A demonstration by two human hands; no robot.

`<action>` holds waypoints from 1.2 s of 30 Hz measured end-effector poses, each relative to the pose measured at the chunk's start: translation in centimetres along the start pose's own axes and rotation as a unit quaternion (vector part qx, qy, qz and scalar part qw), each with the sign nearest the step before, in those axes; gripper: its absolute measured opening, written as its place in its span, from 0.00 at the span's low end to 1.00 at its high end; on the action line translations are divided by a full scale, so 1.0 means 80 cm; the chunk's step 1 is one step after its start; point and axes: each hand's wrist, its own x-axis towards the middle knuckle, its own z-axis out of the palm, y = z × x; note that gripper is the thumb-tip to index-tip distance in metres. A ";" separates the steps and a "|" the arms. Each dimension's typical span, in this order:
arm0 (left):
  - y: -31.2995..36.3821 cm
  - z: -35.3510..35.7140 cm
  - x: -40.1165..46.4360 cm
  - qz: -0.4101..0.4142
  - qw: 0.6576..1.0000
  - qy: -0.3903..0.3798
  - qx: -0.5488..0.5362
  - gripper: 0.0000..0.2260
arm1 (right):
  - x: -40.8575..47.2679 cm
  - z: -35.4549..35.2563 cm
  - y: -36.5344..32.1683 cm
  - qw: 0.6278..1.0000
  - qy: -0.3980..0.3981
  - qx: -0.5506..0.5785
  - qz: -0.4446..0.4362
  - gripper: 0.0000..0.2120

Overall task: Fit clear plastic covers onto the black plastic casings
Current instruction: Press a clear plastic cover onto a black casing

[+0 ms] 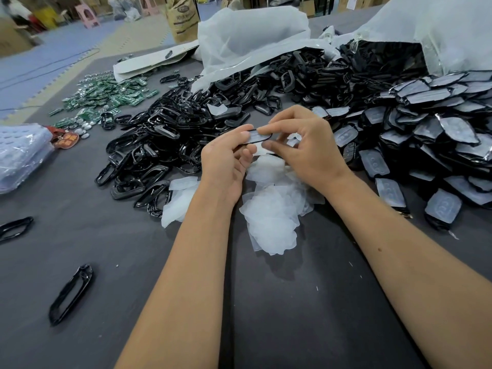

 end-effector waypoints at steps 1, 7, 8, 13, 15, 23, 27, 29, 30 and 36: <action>0.000 0.000 0.000 0.000 1.000 -0.013 -0.005 0.06 | 0.001 0.001 0.001 1.000 0.016 -0.001 -0.004 0.10; -0.008 0.007 -0.001 0.042 0.996 -0.074 0.003 0.07 | 0.004 -0.002 0.001 0.965 0.049 0.218 0.141 0.02; -0.010 0.007 -0.001 0.057 0.996 -0.070 0.026 0.05 | 0.004 -0.004 0.001 0.953 0.034 0.247 0.172 0.03; -0.011 0.007 -0.001 0.052 0.995 -0.044 0.070 0.05 | 0.005 -0.007 0.004 0.902 -0.024 0.361 0.235 0.06; -0.012 0.008 -0.001 0.046 0.996 -0.041 0.062 0.05 | 0.006 -0.006 0.003 0.895 -0.029 0.379 0.236 0.07; -0.014 0.009 0.000 0.040 0.997 -0.032 0.056 0.06 | 0.003 -0.003 0.006 0.902 0.006 0.370 0.224 0.12; -0.014 0.008 0.001 0.042 0.997 -0.035 0.062 0.07 | 0.002 -0.003 0.008 0.912 0.023 0.354 0.204 0.12; -0.014 0.008 0.000 0.045 0.996 -0.040 0.070 0.07 | 0.003 -0.004 0.009 0.917 0.023 0.348 0.196 0.10; -0.014 0.009 0.000 0.046 0.995 -0.042 0.072 0.07 | 0.003 -0.004 0.009 0.917 0.023 0.347 0.194 0.10; -0.012 0.010 -0.001 0.045 0.994 -0.044 0.087 0.07 | 0.005 -0.006 0.006 0.891 -0.025 0.388 0.234 0.10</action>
